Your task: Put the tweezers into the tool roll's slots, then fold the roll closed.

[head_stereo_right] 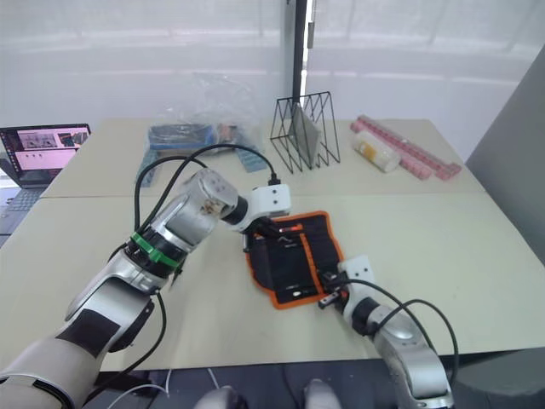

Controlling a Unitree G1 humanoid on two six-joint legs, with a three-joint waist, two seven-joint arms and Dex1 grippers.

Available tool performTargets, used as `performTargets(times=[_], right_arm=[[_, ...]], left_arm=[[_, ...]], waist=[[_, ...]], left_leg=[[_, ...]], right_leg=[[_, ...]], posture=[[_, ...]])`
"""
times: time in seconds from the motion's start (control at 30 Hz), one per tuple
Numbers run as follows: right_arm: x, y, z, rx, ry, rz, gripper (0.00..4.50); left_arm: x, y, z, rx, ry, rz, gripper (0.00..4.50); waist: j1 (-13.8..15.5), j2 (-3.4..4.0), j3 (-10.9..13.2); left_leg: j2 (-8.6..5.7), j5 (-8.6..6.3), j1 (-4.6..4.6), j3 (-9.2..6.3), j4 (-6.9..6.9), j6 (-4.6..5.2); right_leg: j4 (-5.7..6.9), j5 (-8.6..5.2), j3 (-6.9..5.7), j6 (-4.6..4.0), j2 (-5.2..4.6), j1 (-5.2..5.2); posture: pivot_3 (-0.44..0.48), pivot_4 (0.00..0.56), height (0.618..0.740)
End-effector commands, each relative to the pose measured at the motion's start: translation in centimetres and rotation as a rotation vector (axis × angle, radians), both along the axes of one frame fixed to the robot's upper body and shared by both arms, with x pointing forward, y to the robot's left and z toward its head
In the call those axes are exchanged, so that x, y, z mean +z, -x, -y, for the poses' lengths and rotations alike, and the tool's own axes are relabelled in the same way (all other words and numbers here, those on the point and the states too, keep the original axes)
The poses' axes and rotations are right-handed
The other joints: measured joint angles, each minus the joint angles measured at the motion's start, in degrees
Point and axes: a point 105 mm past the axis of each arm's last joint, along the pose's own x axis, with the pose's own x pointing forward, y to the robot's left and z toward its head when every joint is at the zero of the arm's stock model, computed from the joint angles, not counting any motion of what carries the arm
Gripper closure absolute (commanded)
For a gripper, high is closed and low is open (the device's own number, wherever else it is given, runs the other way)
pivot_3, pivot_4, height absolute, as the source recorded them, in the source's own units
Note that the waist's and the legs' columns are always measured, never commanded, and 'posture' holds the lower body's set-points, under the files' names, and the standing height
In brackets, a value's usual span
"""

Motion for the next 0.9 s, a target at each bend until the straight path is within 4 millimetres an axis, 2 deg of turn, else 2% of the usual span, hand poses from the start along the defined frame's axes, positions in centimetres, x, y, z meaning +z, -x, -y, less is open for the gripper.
performTargets(times=[0.03,0.13,0.5,0.9], right_arm=[[-1.6,0.6,-0.8,0.022,0.003,-0.064,4.48],[-1.6,0.7,-0.8,0.021,0.003,-0.063,4.48],[-1.6,0.6,-0.6,0.018,0.001,-0.063,4.48],[-1.5,0.6,-0.6,0.011,-0.004,-0.062,4.48]], left_arm=[[1.0,0.0,0.1,0.002,0.02,0.037,4.5],[0.9,0.2,0.1,0.018,0.043,0.005,4.5],[-0.8,0.4,-1.3,-0.018,-0.155,-0.07,4.5],[-1.8,-0.7,-0.6,-0.093,-0.311,0.018,4.5]], waist=[[0.0,0.0,0.0],[0.02,0.0,0.0],[0.0,0.0,0.0],[-0.01,0.0,0.0]], left_leg=[[0.0,0.0,0.01,0.0,0.0,0.0],[0.0,0.0,0.01,0.0,0.0,0.0],[-0.01,0.0,0.01,0.01,0.0,0.0],[-0.01,0.0,0.01,0.02,0.0,0.0]], right_leg=[[0.0,0.0,0.0,0.0,0.0,0.0],[0.0,0.0,0.0,0.0,0.0,0.01],[0.01,-0.01,0.01,0.0,0.02,0.0],[0.0,-0.01,0.03,0.0,0.02,-0.01]], posture=[[0.0,0.15,0.725],[0.0,0.15,0.725],[0.0,0.15,0.725],[0.0,0.15,0.725]])
